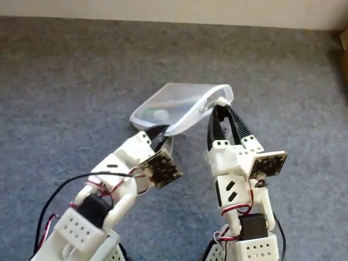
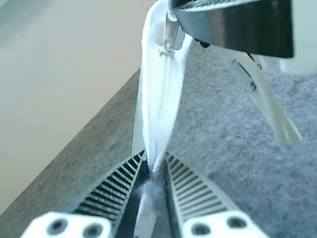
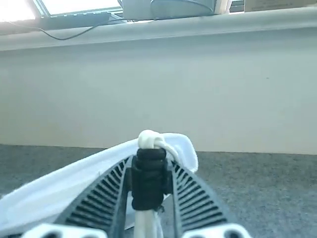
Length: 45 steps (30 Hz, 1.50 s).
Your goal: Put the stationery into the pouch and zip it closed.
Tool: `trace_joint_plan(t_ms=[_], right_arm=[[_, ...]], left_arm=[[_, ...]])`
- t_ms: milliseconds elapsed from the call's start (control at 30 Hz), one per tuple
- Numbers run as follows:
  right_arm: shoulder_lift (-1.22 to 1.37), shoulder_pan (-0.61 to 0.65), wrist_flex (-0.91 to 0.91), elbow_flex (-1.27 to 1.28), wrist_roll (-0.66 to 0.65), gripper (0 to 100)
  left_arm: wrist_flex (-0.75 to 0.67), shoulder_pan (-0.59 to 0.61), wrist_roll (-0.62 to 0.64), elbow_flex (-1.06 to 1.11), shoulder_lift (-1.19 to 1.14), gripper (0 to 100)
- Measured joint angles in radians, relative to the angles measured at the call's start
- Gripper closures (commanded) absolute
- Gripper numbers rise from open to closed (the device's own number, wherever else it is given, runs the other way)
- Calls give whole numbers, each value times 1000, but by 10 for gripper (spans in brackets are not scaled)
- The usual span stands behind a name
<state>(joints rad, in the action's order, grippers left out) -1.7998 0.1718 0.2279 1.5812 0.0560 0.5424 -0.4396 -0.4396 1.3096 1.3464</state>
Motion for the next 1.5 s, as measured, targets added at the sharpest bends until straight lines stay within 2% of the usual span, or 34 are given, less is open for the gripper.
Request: trace_joint_plan(t_ms=[200, 433, 767, 1200, 1300, 1500], right_arm=[[0, 0, -3, 0, 0, 994], [-2, 0, -3, 0, -2, 994], [-2, -21, -3, 0, -2, 994], [-2, -21, -3, 0, -2, 994], [-2, -64, -5, -3, 2, 994], [-3, -77, -5, -2, 2, 994]], left_arm=[[146, 5, 2, 71, 242, 995], [284, 92, 2, 110, 454, 995], [362, 172, 0, 100, 476, 995], [364, 296, 25, 95, 476, 995], [373, 330, 52, 103, 477, 995], [371, 336, 69, 137, 477, 993]])
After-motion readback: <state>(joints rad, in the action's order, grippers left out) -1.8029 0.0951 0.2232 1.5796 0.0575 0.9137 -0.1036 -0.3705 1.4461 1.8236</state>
